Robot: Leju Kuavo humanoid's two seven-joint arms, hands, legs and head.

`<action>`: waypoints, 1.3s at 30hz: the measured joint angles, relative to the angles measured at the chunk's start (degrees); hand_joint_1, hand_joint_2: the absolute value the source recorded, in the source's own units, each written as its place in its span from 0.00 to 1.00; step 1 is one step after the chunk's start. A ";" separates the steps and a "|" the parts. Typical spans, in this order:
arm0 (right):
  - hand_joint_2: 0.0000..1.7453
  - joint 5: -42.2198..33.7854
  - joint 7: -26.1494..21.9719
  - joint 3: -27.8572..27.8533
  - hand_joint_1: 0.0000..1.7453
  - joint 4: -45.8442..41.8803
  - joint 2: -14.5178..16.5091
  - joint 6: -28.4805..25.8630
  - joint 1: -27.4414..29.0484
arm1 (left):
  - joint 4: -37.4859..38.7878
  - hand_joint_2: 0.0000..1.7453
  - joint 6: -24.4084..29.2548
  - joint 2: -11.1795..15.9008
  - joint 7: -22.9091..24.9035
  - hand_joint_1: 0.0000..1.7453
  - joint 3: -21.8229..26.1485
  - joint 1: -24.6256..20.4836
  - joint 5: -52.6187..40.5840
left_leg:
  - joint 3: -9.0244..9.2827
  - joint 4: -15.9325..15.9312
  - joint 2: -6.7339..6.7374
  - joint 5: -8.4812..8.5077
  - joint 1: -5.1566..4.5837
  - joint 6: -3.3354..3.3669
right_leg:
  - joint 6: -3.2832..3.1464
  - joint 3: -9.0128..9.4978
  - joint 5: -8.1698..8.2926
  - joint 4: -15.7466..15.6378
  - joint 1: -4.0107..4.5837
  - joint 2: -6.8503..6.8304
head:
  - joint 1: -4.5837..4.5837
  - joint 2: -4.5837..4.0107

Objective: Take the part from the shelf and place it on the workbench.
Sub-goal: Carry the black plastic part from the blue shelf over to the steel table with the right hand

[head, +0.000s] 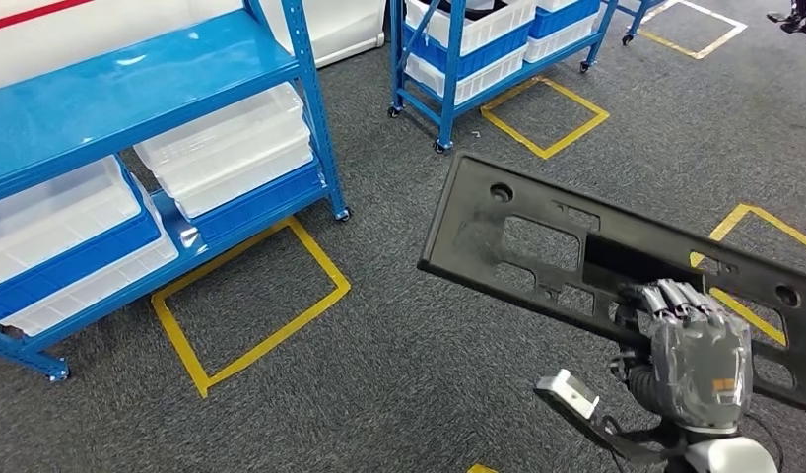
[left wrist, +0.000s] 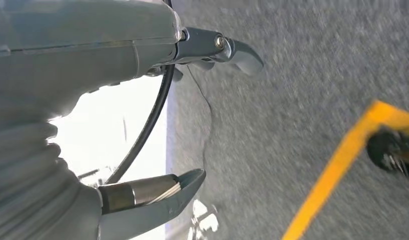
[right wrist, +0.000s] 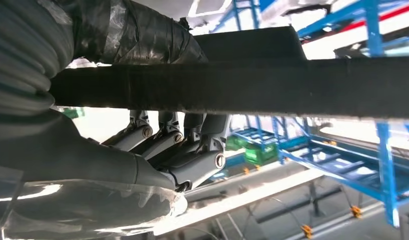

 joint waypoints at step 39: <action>1.00 -3.91 -0.25 -7.46 1.00 -7.87 1.79 -7.58 16.78 | -0.04 1.00 2.08 0.77 -0.48 0.00 -1.35 0.73 -2.21 | 0.82 -1.90 4.33 0.73 0.35 0.50 | 2.17 -4.00 -7.00 10.39 -0.33 -7.02 | 0.50 0.00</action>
